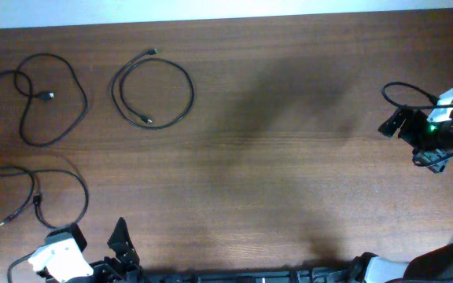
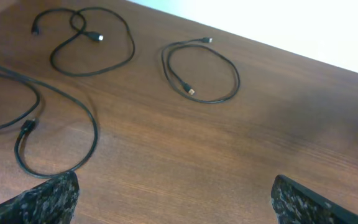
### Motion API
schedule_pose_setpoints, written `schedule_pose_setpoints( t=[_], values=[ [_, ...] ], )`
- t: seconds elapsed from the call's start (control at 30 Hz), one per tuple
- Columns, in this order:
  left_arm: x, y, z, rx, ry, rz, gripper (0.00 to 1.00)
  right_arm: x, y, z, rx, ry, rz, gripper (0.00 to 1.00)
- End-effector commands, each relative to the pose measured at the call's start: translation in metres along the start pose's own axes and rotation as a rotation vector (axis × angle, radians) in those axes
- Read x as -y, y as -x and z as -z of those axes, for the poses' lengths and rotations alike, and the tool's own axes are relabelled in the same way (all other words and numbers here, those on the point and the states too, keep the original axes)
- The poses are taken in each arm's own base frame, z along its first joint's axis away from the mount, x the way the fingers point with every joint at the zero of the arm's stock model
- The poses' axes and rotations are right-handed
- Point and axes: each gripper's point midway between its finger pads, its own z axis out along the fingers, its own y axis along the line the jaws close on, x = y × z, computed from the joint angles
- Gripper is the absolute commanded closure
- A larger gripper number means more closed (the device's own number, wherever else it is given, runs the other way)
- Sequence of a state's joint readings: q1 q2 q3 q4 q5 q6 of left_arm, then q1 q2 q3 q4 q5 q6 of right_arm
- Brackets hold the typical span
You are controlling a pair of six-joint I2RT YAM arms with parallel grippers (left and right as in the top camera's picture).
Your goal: Untangle cables
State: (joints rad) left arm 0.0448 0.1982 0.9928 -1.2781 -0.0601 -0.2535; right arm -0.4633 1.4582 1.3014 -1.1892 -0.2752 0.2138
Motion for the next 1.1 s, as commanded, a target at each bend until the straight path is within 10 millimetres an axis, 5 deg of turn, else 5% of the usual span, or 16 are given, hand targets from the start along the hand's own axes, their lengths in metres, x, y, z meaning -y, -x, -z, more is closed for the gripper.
schedule_pose_setpoints(
  t=[0.0,0.33,0.77,0.87,1.07],
  values=[
    [-0.002,0.0,0.008,0.045,-0.005,0.0,0.01,0.0,0.001,0.001,0.002,0.002,-0.006,0.01],
    [-0.004,-0.002,0.034,0.186,-0.042,0.01,0.01,0.0,0.001,0.001,0.002,0.002,-0.005,0.01],
    [-0.005,-0.001,0.035,0.188,-0.038,0.01,0.01,0.0,0.001,0.001,0.002,0.002,-0.006,0.01],
    [-0.005,0.018,0.037,0.268,-0.029,0.019,0.01,0.0,0.001,0.001,0.002,0.002,-0.006,0.01],
    [0.002,0.034,0.0,0.332,-0.046,0.025,0.01,0.0,0.001,0.001,0.002,0.002,-0.005,0.01]
  ],
)
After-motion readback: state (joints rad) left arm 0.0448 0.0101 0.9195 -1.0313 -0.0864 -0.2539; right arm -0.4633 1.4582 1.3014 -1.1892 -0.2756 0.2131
